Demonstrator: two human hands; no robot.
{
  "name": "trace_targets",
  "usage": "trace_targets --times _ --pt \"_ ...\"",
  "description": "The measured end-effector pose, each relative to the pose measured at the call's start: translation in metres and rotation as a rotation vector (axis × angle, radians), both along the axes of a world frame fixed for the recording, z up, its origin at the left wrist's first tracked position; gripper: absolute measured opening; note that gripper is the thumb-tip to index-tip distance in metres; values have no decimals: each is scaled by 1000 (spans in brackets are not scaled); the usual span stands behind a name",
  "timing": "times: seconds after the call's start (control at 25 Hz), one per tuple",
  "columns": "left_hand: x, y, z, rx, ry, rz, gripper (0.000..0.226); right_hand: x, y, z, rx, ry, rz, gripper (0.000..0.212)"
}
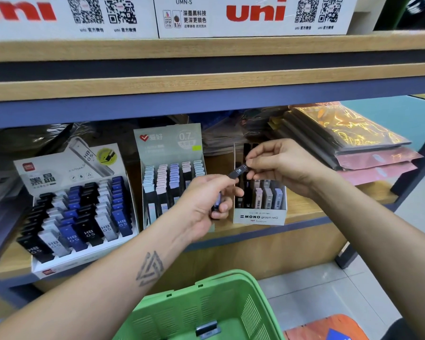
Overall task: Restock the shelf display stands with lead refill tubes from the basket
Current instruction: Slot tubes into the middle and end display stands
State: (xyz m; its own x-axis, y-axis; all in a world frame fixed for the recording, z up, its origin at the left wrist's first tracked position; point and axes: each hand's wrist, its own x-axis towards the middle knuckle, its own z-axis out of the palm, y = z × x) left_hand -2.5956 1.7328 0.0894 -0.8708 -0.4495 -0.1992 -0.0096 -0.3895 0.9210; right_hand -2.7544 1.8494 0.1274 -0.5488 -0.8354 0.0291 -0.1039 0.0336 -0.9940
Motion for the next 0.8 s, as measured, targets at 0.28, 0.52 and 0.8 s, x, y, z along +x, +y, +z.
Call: trace_targets --times 0.28,0.52,0.8 --pt "0 -10 -1 -128 42 106 18 0 4 -1 134 281 149 21" --pt "-5 -9 -2 -121 53 151 22 6 -1 -3 159 301 272 51" --pt "-5 -1 1 -10 -101 16 24 1 -2 -6 9 232 130 34"
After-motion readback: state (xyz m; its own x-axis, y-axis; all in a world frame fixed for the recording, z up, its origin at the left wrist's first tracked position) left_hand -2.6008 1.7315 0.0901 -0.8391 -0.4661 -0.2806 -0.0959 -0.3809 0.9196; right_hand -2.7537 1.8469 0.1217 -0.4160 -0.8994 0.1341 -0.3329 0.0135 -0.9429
